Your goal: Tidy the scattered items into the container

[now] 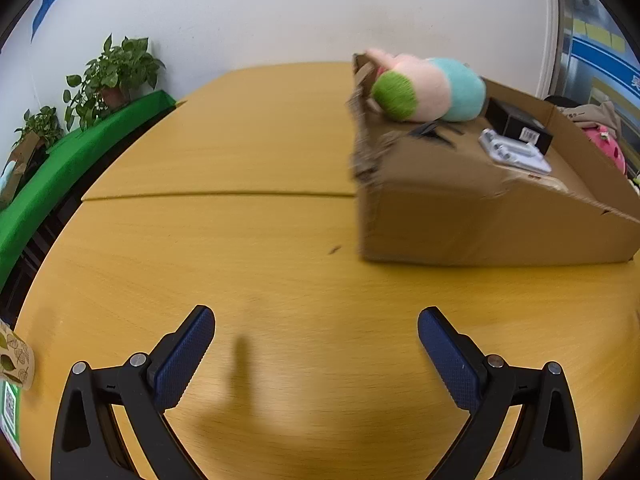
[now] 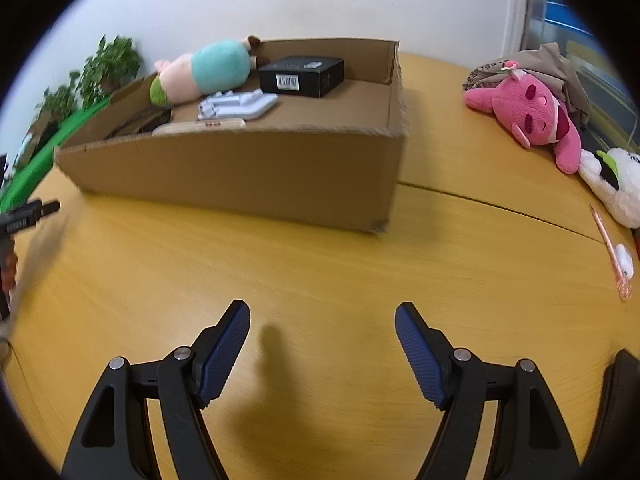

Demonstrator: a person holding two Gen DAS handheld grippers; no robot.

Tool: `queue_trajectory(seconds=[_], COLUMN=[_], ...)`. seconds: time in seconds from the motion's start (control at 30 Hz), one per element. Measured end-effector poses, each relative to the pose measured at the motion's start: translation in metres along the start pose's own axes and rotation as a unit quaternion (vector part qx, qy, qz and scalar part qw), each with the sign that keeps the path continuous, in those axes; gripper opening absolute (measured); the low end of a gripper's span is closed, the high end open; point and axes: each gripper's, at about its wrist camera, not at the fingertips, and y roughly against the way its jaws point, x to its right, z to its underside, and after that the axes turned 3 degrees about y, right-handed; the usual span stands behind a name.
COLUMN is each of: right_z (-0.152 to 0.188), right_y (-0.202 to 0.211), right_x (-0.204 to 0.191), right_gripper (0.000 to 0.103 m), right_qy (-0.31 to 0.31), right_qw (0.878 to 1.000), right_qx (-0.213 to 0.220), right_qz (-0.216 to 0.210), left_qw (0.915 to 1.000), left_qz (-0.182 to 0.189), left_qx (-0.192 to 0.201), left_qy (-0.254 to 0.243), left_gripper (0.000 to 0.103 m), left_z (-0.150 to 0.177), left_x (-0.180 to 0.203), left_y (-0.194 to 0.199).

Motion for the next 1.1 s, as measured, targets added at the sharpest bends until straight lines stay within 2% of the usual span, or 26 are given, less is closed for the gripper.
queue_trajectory(seconds=[0.1,0.13,0.27,0.4,0.6,0.8,1.1], right_z=[0.009,0.013,0.016,0.015,0.005,-0.006,-0.014], right_y=[-0.002,-0.003,-0.005,-0.013,-0.017,-0.029,-0.036], right_x=[0.014,0.017,0.027,0.039,0.063,0.09,0.104], right_gripper=[0.077,0.082,0.085,0.103,0.103,0.103,0.103], right_qy=[0.023,0.034,0.07,0.1,0.145,0.168,0.176], right_qw=[1.0,0.999,0.997,0.993,0.984,0.978,0.976], right_qx=[-0.013,-0.015,-0.007,0.0,0.001,0.002,0.0], right_qz=[-0.014,-0.016,-0.039,-0.064,-0.102,-0.124,-0.131], left_qw=[0.9992,0.999,0.9953,0.9856,0.9625,0.9553,0.9517], left_qz=[0.024,0.03,0.072,0.121,0.187,0.201,0.208], left_qx=[-0.028,-0.032,-0.035,-0.037,-0.041,-0.041,-0.039], left_qy=[0.015,0.007,-0.055,-0.112,-0.193,-0.213,-0.222], left_gripper=[0.103,0.103,0.103,0.103,0.103,0.103,0.103], left_z=[0.0,-0.002,-0.009,-0.014,-0.027,-0.035,-0.041], left_x=[-0.025,-0.029,-0.033,-0.039,-0.054,-0.05,-0.045], left_y=[-0.013,-0.017,-0.023,-0.028,-0.034,-0.04,-0.046])
